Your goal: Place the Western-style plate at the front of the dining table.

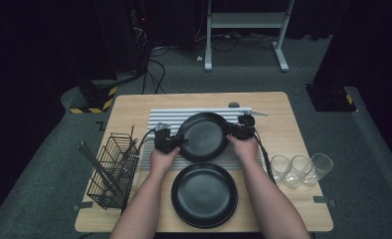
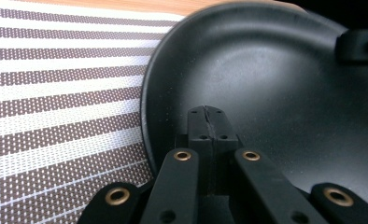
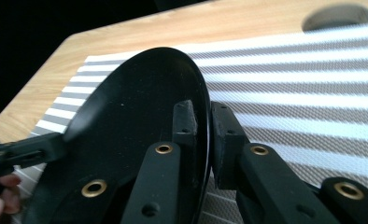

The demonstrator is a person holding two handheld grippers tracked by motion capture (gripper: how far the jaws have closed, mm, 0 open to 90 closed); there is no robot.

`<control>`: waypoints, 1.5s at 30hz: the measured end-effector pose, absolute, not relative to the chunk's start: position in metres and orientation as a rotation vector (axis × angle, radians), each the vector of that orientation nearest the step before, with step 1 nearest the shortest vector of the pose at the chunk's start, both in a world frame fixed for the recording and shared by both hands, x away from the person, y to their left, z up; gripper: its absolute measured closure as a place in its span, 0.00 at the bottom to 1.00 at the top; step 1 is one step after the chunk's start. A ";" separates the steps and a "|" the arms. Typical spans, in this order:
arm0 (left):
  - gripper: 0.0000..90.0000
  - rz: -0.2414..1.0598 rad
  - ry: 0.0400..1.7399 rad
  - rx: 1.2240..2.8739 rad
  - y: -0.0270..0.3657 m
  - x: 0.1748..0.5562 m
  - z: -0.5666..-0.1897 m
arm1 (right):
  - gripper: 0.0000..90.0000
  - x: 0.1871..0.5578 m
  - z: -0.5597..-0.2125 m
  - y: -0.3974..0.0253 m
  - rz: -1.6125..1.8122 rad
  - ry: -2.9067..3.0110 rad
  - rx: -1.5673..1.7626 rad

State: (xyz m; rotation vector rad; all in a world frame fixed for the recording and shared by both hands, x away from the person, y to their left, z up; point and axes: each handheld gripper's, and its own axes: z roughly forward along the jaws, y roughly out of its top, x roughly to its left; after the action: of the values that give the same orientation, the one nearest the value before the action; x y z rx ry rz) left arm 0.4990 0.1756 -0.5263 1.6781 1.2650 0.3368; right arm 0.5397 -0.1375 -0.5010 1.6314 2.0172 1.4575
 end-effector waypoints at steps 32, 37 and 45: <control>0.92 0.431 1.247 1.657 0.175 0.488 -0.515 | 0.83 0.534 -0.513 -0.145 1.318 1.968 1.693; 0.86 0.459 1.252 1.665 0.175 0.480 -0.510 | 0.76 0.524 -0.502 -0.145 1.316 1.955 1.653; 0.75 0.509 1.267 1.686 0.175 0.459 -0.508 | 0.66 0.498 -0.499 -0.144 1.257 1.960 1.631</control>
State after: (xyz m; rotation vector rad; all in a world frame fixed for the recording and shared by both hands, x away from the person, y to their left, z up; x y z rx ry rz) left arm 0.4594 0.1750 -0.5077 1.6863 1.2673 0.5090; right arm 0.4984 -0.1435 -0.4991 1.6310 1.9597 1.2566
